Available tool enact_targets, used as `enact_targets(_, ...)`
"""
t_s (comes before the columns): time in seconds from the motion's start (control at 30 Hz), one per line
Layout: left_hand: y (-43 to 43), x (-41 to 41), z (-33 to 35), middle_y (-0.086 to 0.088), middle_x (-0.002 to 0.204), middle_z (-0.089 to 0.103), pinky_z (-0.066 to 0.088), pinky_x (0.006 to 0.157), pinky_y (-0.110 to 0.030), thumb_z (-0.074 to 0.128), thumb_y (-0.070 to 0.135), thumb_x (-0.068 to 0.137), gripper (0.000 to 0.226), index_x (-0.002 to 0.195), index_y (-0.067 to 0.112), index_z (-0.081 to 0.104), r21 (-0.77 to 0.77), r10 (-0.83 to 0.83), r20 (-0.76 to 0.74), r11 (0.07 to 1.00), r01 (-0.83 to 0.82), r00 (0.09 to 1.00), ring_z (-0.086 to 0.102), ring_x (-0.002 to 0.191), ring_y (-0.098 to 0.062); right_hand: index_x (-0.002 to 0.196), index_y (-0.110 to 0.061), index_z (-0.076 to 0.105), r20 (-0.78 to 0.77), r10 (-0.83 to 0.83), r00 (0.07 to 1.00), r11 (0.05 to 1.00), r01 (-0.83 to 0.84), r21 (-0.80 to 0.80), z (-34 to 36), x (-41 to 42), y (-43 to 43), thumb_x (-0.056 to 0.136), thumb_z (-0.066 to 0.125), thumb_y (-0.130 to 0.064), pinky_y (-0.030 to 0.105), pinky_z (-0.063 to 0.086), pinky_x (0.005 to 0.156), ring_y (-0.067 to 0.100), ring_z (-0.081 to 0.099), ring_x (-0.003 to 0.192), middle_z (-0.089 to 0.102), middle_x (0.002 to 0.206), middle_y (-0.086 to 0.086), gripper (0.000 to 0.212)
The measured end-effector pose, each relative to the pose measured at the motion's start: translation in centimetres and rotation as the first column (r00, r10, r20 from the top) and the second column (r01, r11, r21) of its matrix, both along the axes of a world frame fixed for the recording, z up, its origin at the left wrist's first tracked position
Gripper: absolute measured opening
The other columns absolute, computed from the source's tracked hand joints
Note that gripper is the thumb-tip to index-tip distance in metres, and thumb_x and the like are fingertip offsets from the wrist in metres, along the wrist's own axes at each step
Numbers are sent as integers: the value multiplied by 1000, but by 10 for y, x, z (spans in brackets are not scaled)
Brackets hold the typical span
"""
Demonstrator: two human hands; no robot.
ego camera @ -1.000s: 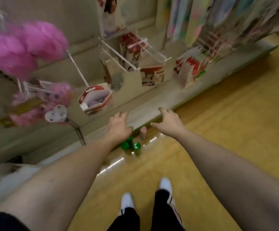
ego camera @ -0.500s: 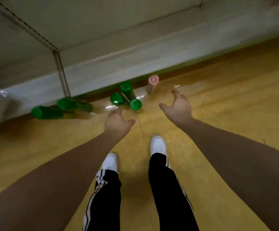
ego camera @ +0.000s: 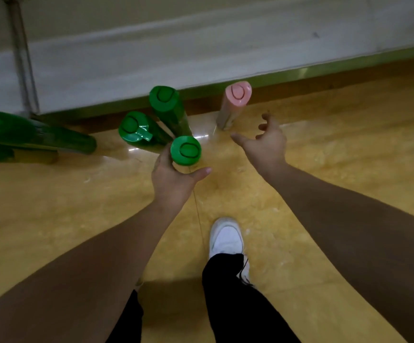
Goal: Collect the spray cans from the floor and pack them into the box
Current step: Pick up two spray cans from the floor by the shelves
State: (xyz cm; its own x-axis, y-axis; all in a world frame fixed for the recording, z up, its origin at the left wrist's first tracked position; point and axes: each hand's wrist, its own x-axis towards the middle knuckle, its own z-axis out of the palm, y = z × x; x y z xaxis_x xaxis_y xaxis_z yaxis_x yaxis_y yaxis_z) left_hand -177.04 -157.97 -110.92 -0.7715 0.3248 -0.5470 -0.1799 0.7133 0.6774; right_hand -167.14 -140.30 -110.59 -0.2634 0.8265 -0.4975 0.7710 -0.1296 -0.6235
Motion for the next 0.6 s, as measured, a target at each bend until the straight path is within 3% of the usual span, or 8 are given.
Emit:
enact_targets(0.17, 15, 2, -22, 7, 115, 72, 55, 98, -34, 100, 35, 52, 90, 131, 15, 62, 107, 181, -40, 978, -176, 983, 66, 110, -8, 154, -25, 32, -186, -2, 983, 996, -14, -86, -14, -24, 20, 68, 94, -29, 39, 41, 112, 22, 41, 141, 43, 153, -3, 106)
enact_targets(0.27, 17, 1, -18, 5, 103, 74, 58, 89, -30, 99, 29, 56, 72, 119, 12, 68, 116, 186, -106, 978, -174, 977, 69, 99, -8, 146, -21, 44, -267, -2, 964, 990, -36, -135, -15, -41, 25, 68, 92, -19, 41, 47, 107, 20, 51, 129, 56, 138, -2, 92)
enact_targets(0.37, 9, 5, -4, 4, 101, 74, 57, 82, -20, 96, 22, 60, 64, 117, 11, 69, 99, 136, -144, 987, -123, 980, 69, 94, -6, 125, -18, 63, -189, 75, 979, 997, -70, 33, -14, -46, 19, 68, 88, -23, 40, 55, 97, 14, 64, 109, 69, 114, -4, 62)
enact_targets(0.47, -3, 11, 16, 11, 96, 73, 55, 77, -15, 94, 25, 60, 59, 113, 16, 70, 36, 131, -99, 991, -128, 986, 68, 90, -2, 117, -18, 68, -134, 73, 988, 991, -57, 117, 1, -34, 8, 66, 86, -30, 31, 56, 87, 12, 67, 99, 72, 105, -4, 55)
enact_targets(0.6, -21, 20, 47, 19, 87, 69, 58, 84, -28, 94, 30, 59, 56, 109, 18, 71, -35, 138, -89, 989, -141, 986, 68, 89, -7, 114, -18, 70, -127, 95, 987, 992, -83, 93, 30, -16, -6, 65, 86, -29, 24, 50, 75, 14, 66, 93, 71, 100, -5, 53)
